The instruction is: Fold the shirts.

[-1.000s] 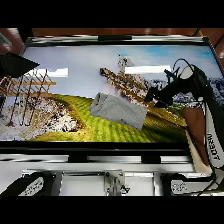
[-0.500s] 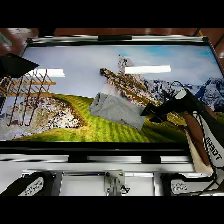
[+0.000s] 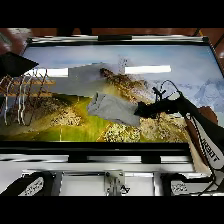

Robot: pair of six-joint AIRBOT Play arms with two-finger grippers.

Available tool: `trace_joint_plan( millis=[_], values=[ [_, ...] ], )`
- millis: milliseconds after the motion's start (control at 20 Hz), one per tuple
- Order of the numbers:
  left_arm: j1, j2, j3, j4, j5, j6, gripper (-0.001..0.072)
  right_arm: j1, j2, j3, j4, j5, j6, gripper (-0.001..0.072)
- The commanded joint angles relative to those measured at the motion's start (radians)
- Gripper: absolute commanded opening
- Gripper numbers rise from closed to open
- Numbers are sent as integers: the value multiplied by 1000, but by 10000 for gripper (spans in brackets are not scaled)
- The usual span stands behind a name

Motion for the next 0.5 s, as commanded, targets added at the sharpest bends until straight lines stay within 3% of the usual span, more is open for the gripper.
trace_joint_plan(
  millis=[0, 250, 450],
  values=[
    [0, 0, 0, 0, 3, 2, 30, -92, 78, 107, 66, 124, -44, 54],
    [0, 0, 0, 0, 2, 2, 30, -366, 263, 440, -12, 273, 223, 54],
    [0, 4, 0, -2, -1, 2, 30, -566, 288, 638, -141, 393, 298, 54]
  ],
)
